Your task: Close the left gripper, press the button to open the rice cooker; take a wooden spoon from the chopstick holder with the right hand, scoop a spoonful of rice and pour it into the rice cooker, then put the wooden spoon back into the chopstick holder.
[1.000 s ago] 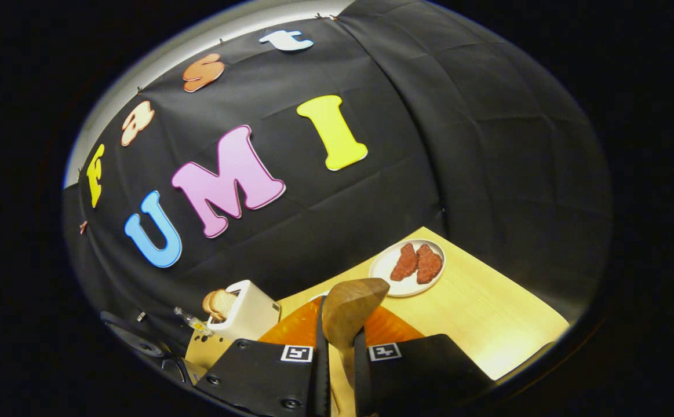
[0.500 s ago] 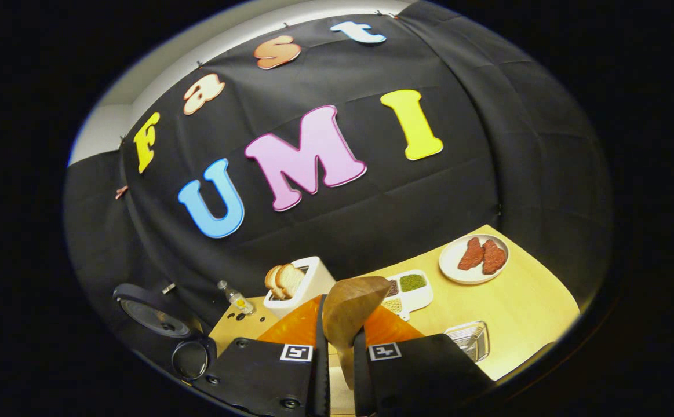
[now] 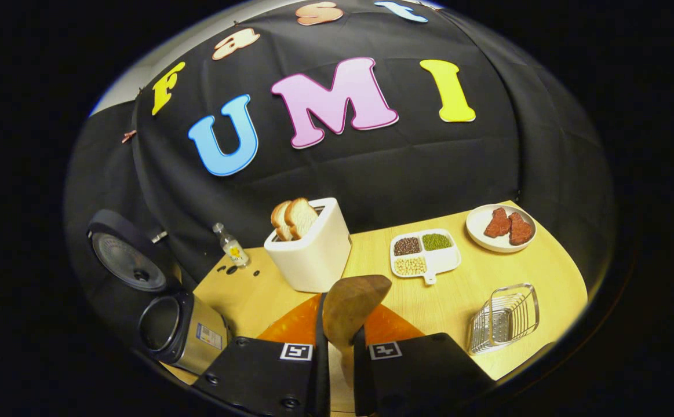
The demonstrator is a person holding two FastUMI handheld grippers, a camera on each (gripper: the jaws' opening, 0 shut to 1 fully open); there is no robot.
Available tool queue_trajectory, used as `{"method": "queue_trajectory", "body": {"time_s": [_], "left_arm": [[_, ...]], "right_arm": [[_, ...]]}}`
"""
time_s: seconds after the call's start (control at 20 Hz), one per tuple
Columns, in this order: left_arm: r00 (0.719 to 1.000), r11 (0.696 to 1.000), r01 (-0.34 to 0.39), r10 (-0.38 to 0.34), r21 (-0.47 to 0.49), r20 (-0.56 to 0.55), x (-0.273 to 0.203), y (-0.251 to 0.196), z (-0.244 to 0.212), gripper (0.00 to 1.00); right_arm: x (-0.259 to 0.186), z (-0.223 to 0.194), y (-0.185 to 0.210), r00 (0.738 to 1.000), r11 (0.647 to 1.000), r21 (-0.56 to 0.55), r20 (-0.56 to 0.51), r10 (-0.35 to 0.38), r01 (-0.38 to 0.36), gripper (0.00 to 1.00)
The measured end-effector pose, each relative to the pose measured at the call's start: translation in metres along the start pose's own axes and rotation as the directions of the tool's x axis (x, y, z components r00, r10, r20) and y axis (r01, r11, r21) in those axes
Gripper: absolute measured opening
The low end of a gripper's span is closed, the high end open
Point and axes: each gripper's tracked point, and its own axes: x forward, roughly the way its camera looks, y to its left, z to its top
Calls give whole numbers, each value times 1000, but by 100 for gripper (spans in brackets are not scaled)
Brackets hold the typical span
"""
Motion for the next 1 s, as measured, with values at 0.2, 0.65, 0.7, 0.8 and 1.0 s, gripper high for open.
{"method": "queue_trajectory", "body": {"time_s": [0.2, 0.65, 0.7, 0.8, 1.0], "left_arm": [[1000, 1000, -10, 10, -8, 1, 4, 11, -1, 96], [999, 997, -53, 53, -62, 7, 3, 45, 0, 96], [999, 996, -49, 50, -74, 5, 3, 46, 0, 96], [999, 993, -37, 37, -110, -3, 3, 47, -1, 93], [999, 993, -35, 37, -116, 12, 0, 52, 5, 96]], "right_arm": [[10, -43, 15, 996, 1000, 3, -87, -6, 6, 21], [15, -65, 58, 985, 982, 190, -174, 17, 16, 16], [18, -67, 61, 982, 972, 232, -190, 25, 20, 21], [25, -67, 63, 976, 951, 307, -217, 21, 48, 21], [28, -65, 62, 965, 900, 425, -260, 22, 94, 21]]}}
